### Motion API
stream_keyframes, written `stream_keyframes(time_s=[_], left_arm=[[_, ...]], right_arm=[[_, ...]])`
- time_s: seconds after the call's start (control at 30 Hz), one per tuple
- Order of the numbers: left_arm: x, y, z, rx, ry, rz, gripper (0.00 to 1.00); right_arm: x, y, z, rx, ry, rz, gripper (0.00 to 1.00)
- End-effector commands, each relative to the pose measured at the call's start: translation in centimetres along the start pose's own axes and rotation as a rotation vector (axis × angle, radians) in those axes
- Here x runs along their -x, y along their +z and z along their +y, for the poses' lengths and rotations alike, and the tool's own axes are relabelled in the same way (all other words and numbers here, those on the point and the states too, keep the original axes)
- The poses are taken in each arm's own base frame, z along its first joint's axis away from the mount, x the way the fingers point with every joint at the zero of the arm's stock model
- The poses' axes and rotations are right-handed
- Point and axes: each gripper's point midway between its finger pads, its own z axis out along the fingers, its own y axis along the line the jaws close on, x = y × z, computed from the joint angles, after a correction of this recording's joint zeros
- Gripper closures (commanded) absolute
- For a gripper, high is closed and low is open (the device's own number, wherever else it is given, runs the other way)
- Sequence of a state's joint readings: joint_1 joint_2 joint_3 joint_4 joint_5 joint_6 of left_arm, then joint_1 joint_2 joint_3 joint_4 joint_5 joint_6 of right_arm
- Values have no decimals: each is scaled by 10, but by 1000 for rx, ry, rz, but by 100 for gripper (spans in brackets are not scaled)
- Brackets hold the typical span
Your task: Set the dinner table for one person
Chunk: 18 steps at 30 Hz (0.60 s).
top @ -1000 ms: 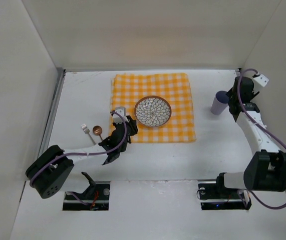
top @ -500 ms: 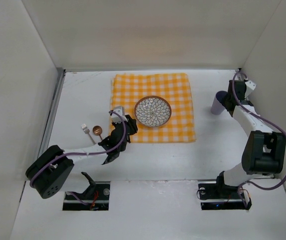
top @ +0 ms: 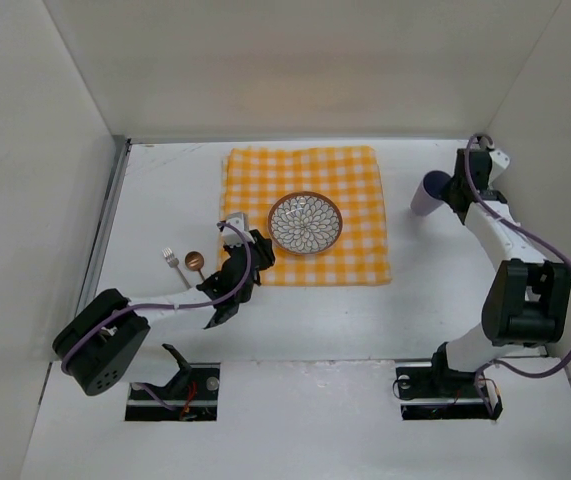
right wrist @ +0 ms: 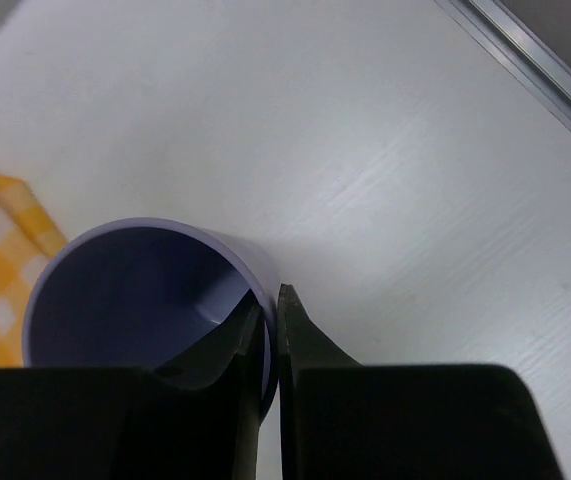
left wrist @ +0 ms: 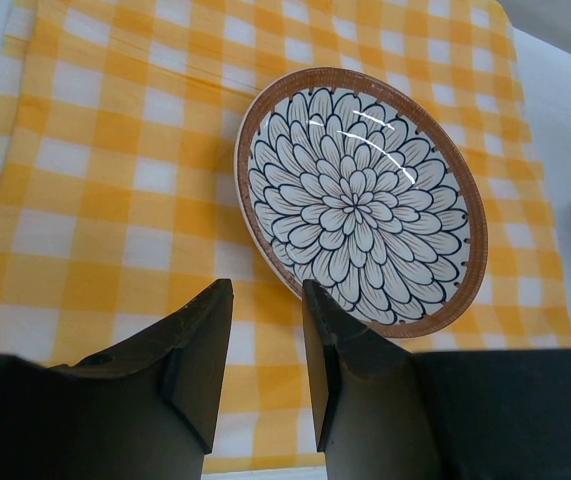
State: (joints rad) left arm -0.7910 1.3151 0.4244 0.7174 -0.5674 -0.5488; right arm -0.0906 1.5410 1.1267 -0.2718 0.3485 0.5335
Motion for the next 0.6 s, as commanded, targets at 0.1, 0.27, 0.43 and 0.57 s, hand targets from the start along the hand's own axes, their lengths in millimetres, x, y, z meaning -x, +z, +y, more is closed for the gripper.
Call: stream_keyframes(time_s=[0.1,0.27,0.43,0.57], left_arm=[[8,3,-4,-12,-45,-32,68],[6,4,-5,-13,-46,-26,67],[5,5,-3,-9,-52,-22,67],[5,7,-1,-2,-53,-21,67]], right_arm=[[67,-47,108,232,-65,-151,91],[40,-33,171,305,-178,-95,91],[26,-20,210,323,-275,-56,91],[18,-9,223,324,-315,-33,91]])
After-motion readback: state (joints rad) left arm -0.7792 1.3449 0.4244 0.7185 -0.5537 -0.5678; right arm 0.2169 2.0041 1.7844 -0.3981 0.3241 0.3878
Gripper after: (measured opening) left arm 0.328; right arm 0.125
